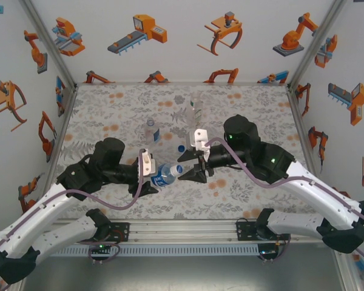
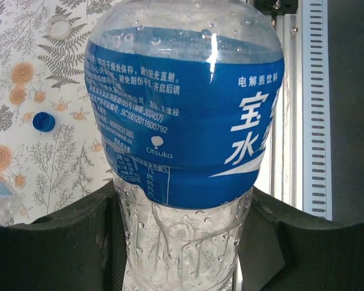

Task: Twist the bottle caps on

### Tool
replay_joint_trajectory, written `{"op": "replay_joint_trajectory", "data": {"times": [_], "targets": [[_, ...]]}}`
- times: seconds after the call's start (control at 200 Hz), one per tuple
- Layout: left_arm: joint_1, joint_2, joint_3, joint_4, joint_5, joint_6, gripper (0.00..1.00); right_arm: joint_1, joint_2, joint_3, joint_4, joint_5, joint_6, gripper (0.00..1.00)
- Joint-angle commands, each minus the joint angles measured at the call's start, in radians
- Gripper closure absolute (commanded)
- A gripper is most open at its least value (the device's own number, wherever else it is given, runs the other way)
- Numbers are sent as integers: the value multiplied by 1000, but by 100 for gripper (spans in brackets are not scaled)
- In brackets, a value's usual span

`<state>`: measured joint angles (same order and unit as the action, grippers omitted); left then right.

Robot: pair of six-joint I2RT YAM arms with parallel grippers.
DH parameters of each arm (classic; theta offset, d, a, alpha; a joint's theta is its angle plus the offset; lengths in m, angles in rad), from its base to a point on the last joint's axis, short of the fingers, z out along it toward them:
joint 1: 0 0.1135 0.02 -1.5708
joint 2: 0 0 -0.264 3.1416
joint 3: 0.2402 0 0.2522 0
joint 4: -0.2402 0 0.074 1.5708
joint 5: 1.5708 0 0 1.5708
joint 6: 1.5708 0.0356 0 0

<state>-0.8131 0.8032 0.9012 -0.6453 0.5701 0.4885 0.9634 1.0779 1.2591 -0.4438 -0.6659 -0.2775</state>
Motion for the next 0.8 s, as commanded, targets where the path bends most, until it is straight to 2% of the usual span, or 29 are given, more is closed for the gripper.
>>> {"op": "replay_joint_trajectory", "data": {"times": [0.0, 0.606, 0.796], "targets": [[-3, -15, 28, -9, 32, -8, 100, 2, -2, 2, 33, -30, -11, 50], [-3, -8, 32, -8, 36, 2, 100, 8, 26, -29, 63, -31, 18, 60], [-3, -9, 27, 1, 35, 2, 100, 10, 20, -38, 66, -20, 35, 71]]}}
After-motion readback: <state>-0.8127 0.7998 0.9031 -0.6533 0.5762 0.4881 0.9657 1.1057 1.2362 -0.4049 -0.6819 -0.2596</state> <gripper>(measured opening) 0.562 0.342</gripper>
